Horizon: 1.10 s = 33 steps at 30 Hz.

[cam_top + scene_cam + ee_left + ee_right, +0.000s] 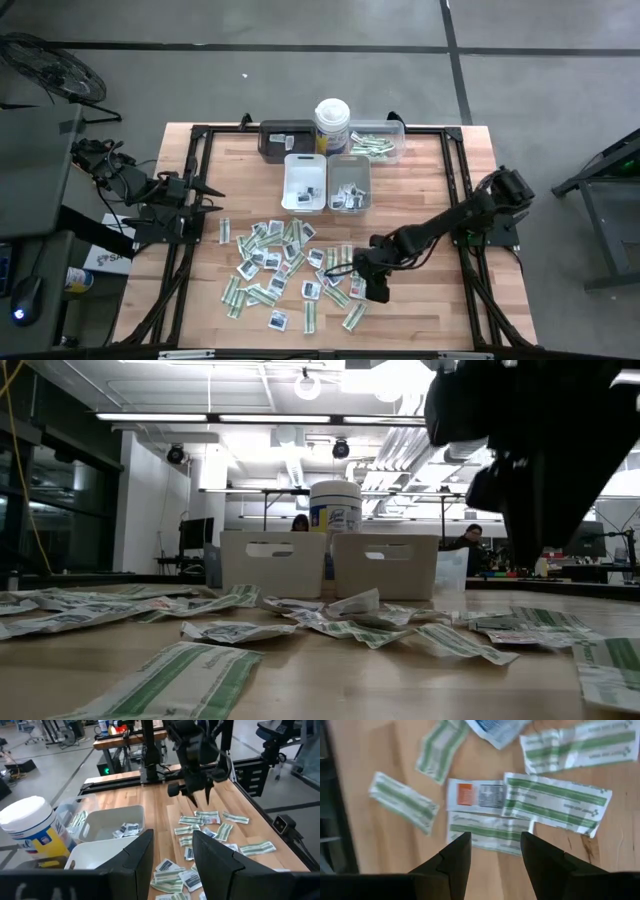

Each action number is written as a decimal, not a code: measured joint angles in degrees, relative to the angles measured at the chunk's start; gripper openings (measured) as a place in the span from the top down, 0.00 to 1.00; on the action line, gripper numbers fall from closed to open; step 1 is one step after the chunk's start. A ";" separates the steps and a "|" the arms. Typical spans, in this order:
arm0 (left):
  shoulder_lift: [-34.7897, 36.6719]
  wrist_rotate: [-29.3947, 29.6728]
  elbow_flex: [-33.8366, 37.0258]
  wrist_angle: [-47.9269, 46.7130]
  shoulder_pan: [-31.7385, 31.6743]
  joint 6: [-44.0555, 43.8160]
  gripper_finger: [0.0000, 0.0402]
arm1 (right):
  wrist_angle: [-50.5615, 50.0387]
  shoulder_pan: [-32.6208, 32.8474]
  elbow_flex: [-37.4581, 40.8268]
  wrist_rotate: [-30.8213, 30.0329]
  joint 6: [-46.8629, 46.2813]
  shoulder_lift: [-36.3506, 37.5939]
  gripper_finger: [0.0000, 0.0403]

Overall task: Pick & Place First Aid Supplies
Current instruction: Put the band aid into the transparent bin

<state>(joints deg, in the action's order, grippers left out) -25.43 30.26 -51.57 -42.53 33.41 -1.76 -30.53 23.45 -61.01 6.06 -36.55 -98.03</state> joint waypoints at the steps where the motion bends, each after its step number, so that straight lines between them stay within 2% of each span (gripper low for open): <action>1: 0.01 -0.28 -0.01 0.01 -0.01 -0.02 0.67 | 0.01 -0.03 0.00 -0.23 -0.64 -0.52 0.59; 11: 0.00 -1.88 0.00 0.03 0.00 0.01 0.67 | -0.48 -0.03 0.00 -2.55 -0.66 -4.40 0.59; 16: 0.00 -1.86 -0.02 0.03 -0.02 0.02 0.67 | -2.20 -0.03 0.00 -5.49 -0.54 -4.42 0.59; 26: 0.00 -2.52 0.00 -0.01 -0.01 0.44 0.67 | -2.18 1.85 0.00 -5.18 -0.77 -4.60 0.59; 33: 0.01 -2.49 0.00 -0.01 0.00 1.33 0.67 | -1.82 2.97 0.00 -7.83 -2.02 -5.57 0.59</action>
<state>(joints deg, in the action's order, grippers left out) -25.42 27.77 -51.57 -42.54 33.41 -0.43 -32.35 26.41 -61.01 -1.77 -38.57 -103.60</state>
